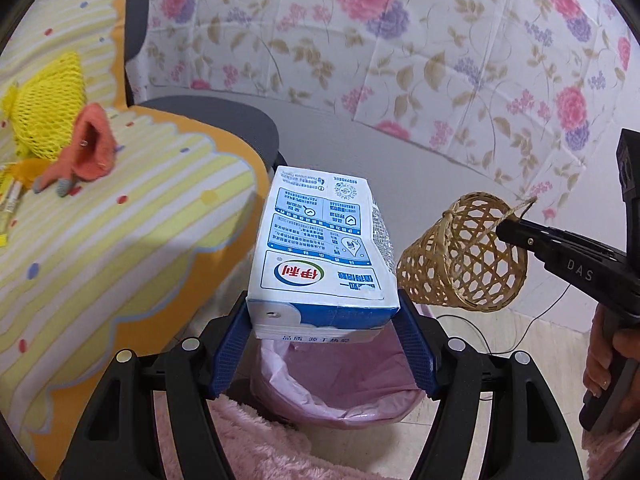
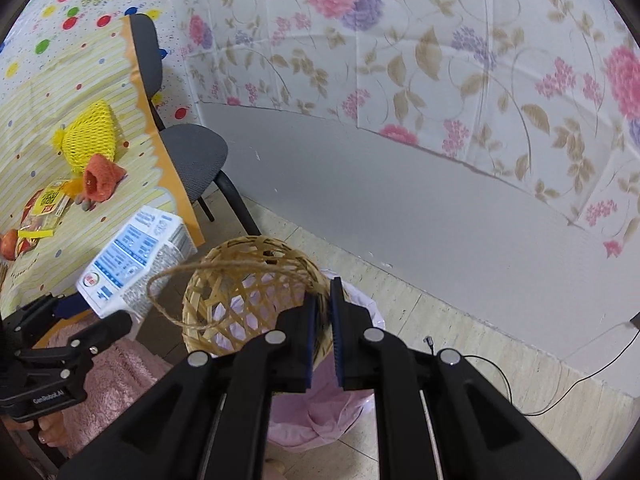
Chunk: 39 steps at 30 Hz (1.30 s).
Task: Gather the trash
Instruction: 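Open both tools over the wastebasket, dropping the carton and basket inside, then move the right tool to the orange glove and grasp it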
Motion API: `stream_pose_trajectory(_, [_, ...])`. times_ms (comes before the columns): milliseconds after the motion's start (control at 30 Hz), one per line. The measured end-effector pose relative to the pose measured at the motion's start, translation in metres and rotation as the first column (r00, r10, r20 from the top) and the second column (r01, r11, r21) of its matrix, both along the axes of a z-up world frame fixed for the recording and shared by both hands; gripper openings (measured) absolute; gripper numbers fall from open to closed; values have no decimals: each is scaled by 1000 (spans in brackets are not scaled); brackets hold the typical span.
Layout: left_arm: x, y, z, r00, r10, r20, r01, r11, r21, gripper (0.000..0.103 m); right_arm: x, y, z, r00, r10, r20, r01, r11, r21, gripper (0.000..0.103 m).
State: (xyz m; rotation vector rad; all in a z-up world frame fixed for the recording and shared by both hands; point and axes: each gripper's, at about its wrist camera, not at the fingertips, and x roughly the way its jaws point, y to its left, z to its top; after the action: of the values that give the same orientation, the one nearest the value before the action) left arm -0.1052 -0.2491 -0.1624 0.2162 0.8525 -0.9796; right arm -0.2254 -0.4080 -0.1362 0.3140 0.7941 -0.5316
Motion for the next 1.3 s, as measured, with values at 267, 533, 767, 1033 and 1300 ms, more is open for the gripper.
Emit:
stream_pose_trajectory(267, [13, -30, -19, 998, -37, -50, 41, 996, 76, 76, 19, -20, -26, 999, 14, -34, -11, 996, 87, 13])
stream_pose_trajectory(533, [25, -16, -7, 998, 2, -58, 0, 999, 40, 81, 18, -23, -22, 999, 20, -26, -17, 994, 106, 30])
stream_pose_trajectory(767, [29, 32, 30, 989, 132, 62, -134, 991, 26, 81, 11, 2, 26, 995, 73, 74, -73, 997, -1, 30])
stream_pose_trajectory(1033, [35, 94, 60, 953, 279, 119, -281, 960, -3, 81, 37, 39, 63, 969, 189, 156, -184, 982, -44, 30])
stream_pose_trajectory(1300, [58, 154, 68, 885, 446, 136, -449, 894, -8, 81, 88, 84, 71, 925, 355, 134, -351, 935, -53, 30])
